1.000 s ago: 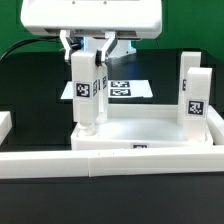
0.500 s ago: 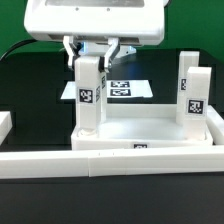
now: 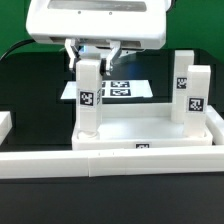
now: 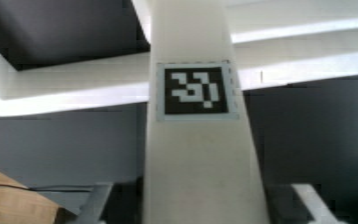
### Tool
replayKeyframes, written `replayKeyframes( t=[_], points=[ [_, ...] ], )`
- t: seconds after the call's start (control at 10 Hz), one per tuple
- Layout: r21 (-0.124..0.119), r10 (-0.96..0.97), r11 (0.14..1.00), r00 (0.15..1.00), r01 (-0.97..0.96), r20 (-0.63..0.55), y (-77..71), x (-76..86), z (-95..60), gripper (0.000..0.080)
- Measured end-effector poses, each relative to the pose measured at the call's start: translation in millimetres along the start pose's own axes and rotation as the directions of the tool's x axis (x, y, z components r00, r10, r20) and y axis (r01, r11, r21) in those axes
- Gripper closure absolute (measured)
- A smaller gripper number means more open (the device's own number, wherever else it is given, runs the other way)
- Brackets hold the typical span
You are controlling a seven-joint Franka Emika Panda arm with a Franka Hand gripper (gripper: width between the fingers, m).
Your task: Assemble desk
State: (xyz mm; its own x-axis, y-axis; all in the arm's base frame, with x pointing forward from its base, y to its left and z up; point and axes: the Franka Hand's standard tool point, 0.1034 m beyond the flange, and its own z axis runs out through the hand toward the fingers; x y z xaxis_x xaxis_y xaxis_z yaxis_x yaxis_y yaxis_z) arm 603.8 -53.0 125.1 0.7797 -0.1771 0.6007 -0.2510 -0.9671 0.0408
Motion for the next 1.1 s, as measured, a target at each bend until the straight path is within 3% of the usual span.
replayKeyframes(
  t=[0.2, 0.4, 1.0, 1.1],
  points=[
    [-0.001, 0.001, 1.0, 1.0, -0.001, 0.001, 0.3, -0.5, 0.4, 0.0508],
    [-0.001, 0.001, 1.0, 1.0, -0.001, 0.002, 0.5, -0.8, 0.6, 0.0191],
    [-0.002, -0.006, 1.0, 1.0, 0.006, 0.01, 2.2, -0.7, 1.1, 0.0151],
    [0.011, -0.026, 1.0, 0.997, 0.026, 0.067, 11.5, 5.0, -2.2, 0.0151]
  ],
)
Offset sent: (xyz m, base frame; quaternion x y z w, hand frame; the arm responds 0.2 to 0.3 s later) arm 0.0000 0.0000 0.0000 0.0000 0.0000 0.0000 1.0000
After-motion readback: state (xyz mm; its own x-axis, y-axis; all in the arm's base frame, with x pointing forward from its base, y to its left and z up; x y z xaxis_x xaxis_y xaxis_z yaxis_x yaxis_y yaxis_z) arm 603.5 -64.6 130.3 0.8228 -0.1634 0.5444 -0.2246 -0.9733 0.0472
